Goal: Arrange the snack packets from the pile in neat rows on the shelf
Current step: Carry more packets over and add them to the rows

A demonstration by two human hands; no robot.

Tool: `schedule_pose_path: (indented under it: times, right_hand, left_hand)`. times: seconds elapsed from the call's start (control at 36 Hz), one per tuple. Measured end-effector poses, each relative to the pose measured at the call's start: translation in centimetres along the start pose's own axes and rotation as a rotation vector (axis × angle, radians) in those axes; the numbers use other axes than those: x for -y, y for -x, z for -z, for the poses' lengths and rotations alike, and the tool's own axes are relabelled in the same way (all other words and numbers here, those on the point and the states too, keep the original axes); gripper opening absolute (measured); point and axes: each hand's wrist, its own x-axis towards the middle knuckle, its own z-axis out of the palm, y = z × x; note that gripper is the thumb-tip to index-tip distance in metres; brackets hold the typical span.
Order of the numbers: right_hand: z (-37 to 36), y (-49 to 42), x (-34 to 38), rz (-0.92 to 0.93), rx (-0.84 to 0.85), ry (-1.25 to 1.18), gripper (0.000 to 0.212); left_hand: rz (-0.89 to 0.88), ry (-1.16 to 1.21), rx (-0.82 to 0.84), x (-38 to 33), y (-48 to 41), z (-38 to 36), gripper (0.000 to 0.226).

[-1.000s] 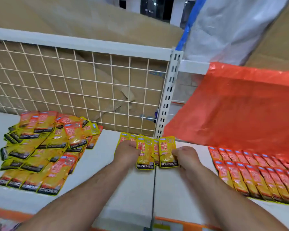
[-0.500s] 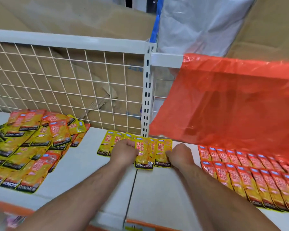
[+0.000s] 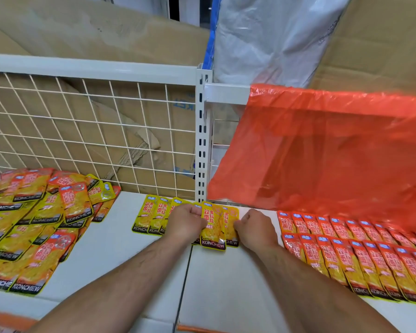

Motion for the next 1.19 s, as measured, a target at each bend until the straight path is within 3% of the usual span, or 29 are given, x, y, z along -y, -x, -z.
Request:
schedule_pose_path:
  times: [0.31, 0.69, 1.0, 1.19]
  right_hand:
    - [4.0, 1.3, -3.0, 0.217, -0.245, 0.142, 0.018]
    - [5.6, 1.3, -6.0, 0.209, -0.227, 0.128, 0.025]
    - [5.5, 1.1, -5.6, 0.221, -0.201, 0.125, 0.028]
    - [4.4, 1.2, -3.9, 0.297, -0.186, 0.109, 0.027]
  left_hand:
    - [-0.100, -0.222, 0.039, -2.3, -0.4, -5.7, 0.020]
    - [-0.249, -0.718, 0.000, -2.6, -1.2, -9.3, 0.004]
    - [-0.297, -0.788, 0.010, -2.6, -1.5, -9.3, 0.006]
    - [-0.413, -0.772, -0.091, -2.0, -0.5, -7.0, 0.022]
